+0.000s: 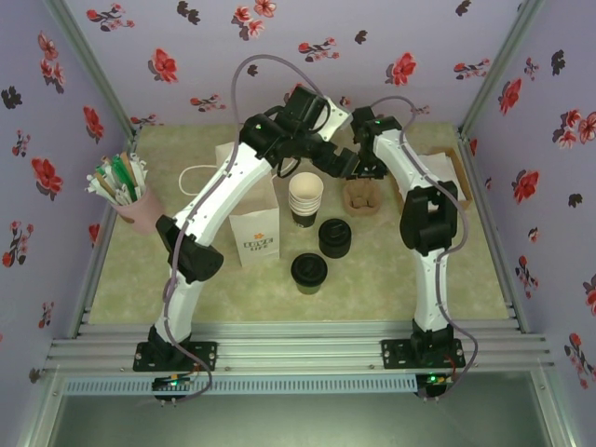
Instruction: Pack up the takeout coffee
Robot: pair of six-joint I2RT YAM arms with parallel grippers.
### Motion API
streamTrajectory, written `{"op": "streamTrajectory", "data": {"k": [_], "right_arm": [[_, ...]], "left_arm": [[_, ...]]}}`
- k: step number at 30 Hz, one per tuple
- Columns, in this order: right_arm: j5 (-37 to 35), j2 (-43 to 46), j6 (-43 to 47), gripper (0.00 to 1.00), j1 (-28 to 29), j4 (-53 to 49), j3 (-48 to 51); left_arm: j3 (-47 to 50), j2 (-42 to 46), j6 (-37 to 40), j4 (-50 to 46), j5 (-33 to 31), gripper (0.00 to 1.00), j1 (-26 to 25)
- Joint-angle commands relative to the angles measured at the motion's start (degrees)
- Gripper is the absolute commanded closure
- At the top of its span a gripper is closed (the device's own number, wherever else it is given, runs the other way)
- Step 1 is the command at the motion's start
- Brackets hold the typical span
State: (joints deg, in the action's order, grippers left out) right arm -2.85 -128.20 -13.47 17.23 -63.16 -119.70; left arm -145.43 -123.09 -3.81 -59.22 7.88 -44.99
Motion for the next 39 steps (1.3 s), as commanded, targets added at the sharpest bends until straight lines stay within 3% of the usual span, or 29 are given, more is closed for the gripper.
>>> {"op": "streamTrajectory", "data": {"k": [1,39], "right_arm": [[0.5,-1.8,1.4,0.45,-0.3,-1.7,-2.5],[1.9,-6.8,0.6,0.59,-0.3,-2.8,-6.7]], "left_arm": [[-1.9,-0.1,1.6,0.0,1.5,0.01,0.2],[-1.4,0.4,1.2,-0.1,2.1,0.01,0.2]]}}
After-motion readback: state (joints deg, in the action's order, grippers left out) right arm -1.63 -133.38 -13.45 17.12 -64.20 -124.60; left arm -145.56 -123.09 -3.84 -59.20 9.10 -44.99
